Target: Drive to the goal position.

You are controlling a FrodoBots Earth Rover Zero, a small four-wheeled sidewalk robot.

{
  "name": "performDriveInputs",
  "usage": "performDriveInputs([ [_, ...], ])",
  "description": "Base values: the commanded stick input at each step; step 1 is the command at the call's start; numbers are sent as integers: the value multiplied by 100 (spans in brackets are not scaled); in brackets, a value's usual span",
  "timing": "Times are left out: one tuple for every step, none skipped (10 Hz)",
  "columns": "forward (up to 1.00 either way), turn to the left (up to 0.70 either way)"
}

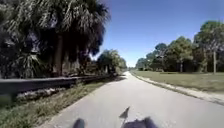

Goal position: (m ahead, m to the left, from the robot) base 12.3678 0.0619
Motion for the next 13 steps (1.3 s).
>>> performDriveInputs([
  [85, 0],
  [85, 0],
  [85, 0],
  [85, 0],
  [85, 0],
  [85, 0],
  [85, 0],
  [85, 0],
  [85, 0],
  [85, 0],
  [85, 0],
  [85, 0],
  [85, 0],
])
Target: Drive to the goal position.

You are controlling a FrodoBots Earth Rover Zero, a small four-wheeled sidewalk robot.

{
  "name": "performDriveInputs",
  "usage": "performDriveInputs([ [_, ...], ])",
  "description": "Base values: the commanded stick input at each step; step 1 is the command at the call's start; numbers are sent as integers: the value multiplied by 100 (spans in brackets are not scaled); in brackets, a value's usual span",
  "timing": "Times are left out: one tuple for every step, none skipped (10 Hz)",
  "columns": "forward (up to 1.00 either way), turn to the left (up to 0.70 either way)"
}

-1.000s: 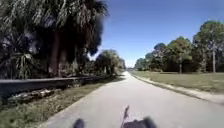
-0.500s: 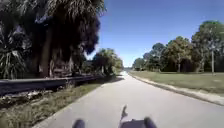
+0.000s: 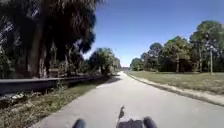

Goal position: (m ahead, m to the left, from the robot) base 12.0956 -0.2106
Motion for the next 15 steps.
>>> performDriveInputs([
  [85, 0],
  [85, 0],
  [85, 0],
  [85, 0],
  [85, 13],
  [85, 34],
  [85, 21],
  [85, 9],
  [85, 0],
  [85, 0],
  [85, 0],
  [85, 0],
  [85, 0],
  [85, 0],
  [85, 0],
])
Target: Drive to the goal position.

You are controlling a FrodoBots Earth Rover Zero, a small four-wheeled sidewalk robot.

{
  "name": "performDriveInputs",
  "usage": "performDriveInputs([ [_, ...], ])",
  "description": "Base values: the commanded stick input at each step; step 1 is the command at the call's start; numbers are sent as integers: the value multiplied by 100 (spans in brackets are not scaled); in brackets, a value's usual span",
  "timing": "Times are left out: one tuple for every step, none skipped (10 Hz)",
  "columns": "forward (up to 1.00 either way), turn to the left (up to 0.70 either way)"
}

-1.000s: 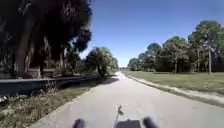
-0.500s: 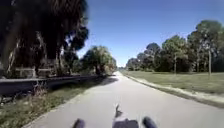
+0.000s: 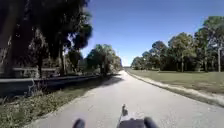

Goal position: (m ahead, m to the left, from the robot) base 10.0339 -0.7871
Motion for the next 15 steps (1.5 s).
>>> performDriveInputs([
  [85, 0],
  [85, 0],
  [85, 0],
  [85, 0],
  [85, 0],
  [85, 0],
  [85, 0],
  [85, 0],
  [85, 0],
  [85, 0],
  [85, 0],
  [85, 0],
  [85, 0],
  [85, 0],
  [85, 0],
])
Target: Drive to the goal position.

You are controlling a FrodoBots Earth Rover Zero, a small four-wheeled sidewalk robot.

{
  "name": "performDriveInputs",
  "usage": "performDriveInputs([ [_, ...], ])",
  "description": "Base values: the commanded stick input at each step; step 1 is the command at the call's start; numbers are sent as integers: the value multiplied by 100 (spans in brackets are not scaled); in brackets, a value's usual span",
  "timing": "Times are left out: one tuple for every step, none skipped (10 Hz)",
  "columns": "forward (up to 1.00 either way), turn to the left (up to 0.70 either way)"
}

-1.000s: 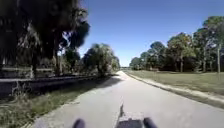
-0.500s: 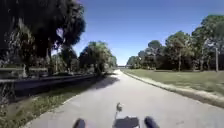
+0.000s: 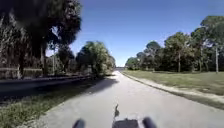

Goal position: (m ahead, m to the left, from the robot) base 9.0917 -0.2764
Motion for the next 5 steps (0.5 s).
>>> performDriveInputs([
  [85, 0],
  [85, 0],
  [85, 0],
  [85, 0],
  [85, 0],
])
